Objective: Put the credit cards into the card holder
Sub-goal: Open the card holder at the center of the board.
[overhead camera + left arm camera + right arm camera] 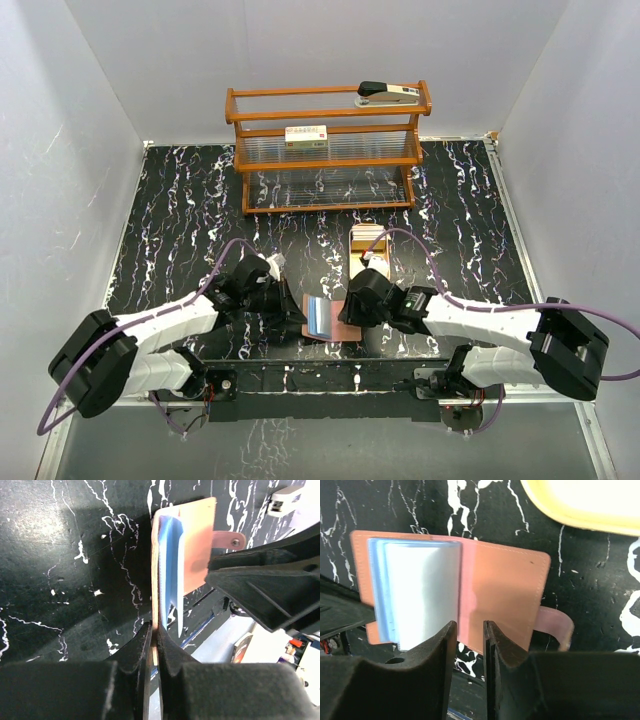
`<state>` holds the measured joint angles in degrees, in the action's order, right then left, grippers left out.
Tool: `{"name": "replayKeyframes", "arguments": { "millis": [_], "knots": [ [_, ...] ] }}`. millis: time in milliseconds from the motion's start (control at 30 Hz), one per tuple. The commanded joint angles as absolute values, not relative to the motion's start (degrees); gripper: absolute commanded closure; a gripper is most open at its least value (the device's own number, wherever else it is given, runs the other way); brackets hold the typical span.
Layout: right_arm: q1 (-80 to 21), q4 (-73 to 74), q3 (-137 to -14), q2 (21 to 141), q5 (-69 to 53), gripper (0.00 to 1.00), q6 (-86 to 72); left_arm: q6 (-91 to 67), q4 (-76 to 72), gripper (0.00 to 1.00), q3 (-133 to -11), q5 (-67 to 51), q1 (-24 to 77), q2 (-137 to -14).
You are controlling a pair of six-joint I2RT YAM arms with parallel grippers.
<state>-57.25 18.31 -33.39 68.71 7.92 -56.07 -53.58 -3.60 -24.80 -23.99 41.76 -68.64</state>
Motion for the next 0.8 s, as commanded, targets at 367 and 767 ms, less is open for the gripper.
{"name": "replayKeyframes", "arguments": {
  "millis": [367,767],
  "knots": [
    [-57.39,9.76,-25.09,67.89,8.82,0.84,-57.53,-55.49,-15.74,0.68,-25.52,-29.23,42.16,-71.81],
    [-57.36,8.83,-23.42,66.23,9.39,0.84,-57.34,-56.05,-16.61,0.96,-25.69,-27.21,42.45,-72.38]
  ]
}}
